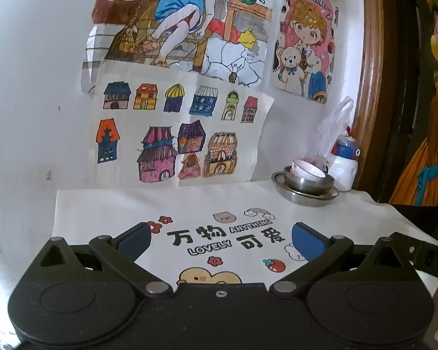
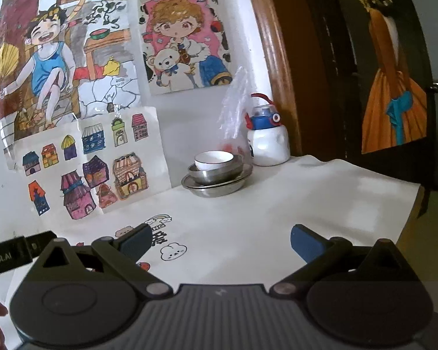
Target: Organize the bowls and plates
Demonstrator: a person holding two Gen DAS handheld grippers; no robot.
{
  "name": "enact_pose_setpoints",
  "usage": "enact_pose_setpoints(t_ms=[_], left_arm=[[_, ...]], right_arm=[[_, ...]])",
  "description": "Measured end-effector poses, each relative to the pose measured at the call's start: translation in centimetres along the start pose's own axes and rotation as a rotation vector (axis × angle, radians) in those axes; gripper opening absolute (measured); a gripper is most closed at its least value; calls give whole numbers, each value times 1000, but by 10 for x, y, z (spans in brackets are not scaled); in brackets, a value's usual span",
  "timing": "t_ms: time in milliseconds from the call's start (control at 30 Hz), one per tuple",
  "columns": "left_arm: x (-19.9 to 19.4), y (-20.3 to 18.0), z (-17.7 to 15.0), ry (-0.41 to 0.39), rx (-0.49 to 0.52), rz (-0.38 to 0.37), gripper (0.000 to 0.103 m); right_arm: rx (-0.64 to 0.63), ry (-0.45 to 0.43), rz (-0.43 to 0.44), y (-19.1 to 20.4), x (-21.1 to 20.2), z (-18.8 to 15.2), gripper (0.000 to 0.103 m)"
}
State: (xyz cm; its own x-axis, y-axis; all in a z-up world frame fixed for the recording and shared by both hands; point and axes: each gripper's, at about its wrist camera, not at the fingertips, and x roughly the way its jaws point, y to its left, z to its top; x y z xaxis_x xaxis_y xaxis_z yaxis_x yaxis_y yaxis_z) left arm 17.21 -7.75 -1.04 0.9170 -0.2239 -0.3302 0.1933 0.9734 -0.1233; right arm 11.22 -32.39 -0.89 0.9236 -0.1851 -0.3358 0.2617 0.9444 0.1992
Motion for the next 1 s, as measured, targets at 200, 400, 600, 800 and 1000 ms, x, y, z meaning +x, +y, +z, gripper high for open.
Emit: enact_pose_setpoints(t_ms=[200,400,600,800,1000], left_arm=[[3,0,-6,26,6,1,102],[5,3,-13,79,16,51,102],[7,5,-20,115,5,40,102],[8,5,-25,133,14,21,102],[11,10,-26,159,-5,24,102]], right_arm=[[-1,14,4,4,3,-8,103],[0,39,20,6,7,-16,103],[13,47,22,4,7,-22,103],[19,68,17,2,13,-30,103],[4,84,15,4,16,-36,103]])
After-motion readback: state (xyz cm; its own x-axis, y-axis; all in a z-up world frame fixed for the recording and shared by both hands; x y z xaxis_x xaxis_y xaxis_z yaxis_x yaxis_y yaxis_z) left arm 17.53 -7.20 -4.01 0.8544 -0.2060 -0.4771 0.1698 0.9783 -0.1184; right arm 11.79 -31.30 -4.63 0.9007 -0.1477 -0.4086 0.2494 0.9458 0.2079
